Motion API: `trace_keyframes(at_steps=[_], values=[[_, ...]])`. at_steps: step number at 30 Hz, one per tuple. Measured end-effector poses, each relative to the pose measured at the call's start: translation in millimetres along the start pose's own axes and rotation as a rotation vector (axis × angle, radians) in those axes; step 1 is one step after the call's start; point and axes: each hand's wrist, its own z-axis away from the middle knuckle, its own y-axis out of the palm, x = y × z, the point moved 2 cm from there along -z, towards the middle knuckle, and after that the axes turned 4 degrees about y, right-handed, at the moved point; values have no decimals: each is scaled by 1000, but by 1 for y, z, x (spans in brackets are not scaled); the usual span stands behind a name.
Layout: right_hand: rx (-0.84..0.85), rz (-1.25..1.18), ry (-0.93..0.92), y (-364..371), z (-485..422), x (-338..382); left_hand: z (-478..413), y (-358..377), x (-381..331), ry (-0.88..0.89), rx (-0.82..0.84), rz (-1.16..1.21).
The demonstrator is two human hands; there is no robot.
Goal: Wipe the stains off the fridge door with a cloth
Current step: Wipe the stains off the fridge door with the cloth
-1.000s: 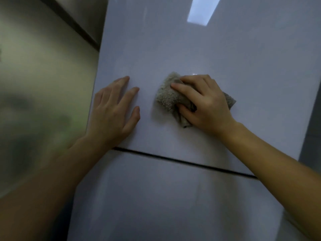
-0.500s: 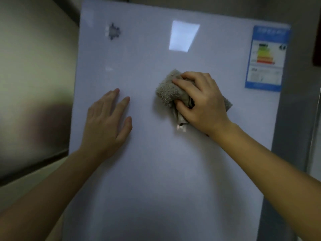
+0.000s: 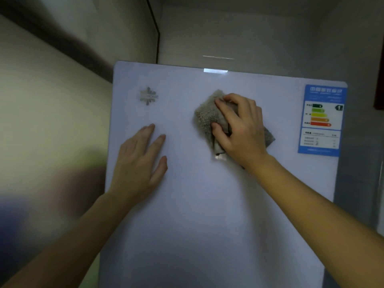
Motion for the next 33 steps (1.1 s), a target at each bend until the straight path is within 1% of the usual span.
trace_keyframes(at_steps=[3, 10, 13, 17, 19, 21, 26, 29, 31, 33], values=[[-42, -29, 37, 2, -1, 9, 8, 4, 6, 11, -49, 34], [-84, -43, 7, 11, 6, 24, 40, 10, 22, -44, -157, 52], [-43, -38, -28, 19, 9, 37, 54, 10, 29, -82, -175, 48], [29, -26, -212, 36, 5, 61, 71, 12, 40, -56, -152, 50], [42, -29, -269, 42, -8, 67, 75, 13, 42, -41, -131, 41], [52, -28, -280, 47, -29, 70, 76, 14, 42, -38, -124, 25], [36, -65, -191, 65, -101, 80, 80, 18, 41, -29, -133, 18], [46, -85, -174, 81, -123, 101, 81, 19, 43, -20, -118, 14], [97, -92, -221, 89, -118, 117, 81, 20, 44, -19, -113, 14], [174, -100, -327, 91, -96, 129, 82, 20, 45, -17, -116, 18]])
